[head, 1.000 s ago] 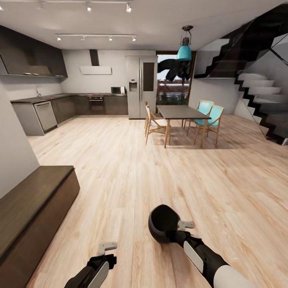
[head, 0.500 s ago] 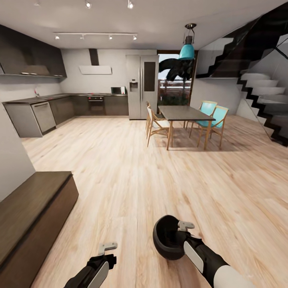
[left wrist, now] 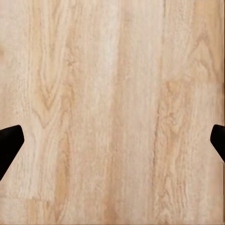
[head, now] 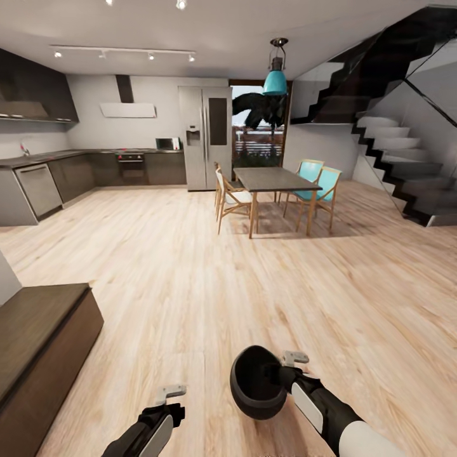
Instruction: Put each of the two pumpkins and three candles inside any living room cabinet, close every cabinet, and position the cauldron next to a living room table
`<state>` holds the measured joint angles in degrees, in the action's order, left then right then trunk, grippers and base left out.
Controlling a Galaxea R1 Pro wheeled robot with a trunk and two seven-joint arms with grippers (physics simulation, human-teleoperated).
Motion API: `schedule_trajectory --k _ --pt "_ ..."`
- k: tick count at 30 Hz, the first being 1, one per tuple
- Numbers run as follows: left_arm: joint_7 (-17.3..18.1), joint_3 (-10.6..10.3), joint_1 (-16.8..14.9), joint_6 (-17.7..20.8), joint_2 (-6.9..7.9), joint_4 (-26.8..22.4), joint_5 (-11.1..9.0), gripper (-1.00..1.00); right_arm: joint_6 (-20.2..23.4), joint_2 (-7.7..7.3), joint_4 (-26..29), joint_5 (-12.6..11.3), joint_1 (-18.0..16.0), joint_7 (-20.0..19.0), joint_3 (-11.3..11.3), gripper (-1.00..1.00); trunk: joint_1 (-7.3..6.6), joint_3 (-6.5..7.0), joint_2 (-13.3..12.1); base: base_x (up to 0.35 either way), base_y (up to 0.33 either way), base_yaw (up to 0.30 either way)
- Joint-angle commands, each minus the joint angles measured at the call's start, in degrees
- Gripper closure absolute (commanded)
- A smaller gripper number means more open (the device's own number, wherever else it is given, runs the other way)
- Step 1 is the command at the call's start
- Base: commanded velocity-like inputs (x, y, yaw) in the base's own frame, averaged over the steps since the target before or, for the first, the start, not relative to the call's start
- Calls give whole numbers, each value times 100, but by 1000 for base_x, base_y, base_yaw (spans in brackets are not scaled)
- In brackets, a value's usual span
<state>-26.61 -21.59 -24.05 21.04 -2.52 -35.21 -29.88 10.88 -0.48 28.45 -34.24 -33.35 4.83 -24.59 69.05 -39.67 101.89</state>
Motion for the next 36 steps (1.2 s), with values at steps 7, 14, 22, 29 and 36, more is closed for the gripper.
schedule_trajectory --k 7,14,22,29,36 --pt "-52 -30 -3 14 13 -12 -61 -100 26 -5 12 -48 -5 53 -38 -100 0 -6 3 136 0 -280" --pt "-52 -30 -3 14 14 -12 -62 -100 25 -5 12 -48 -5 53 -37 -100 0 -6 3 259 0 -280" --pt "-48 -30 -3 14 10 -12 -62 -100 20 -5 12 -46 -5 58 -43 -100 0 -6 3 106 0 -215" --pt "-50 -30 -3 14 7 1 -62 -100 20 -5 12 -40 -5 54 -46 -100 0 -6 3 206 0 -57" --pt "-54 -30 -3 13 6 16 -54 -100 20 25 10 23 -5 68 -56 -100 0 -6 3 158 0 -4"
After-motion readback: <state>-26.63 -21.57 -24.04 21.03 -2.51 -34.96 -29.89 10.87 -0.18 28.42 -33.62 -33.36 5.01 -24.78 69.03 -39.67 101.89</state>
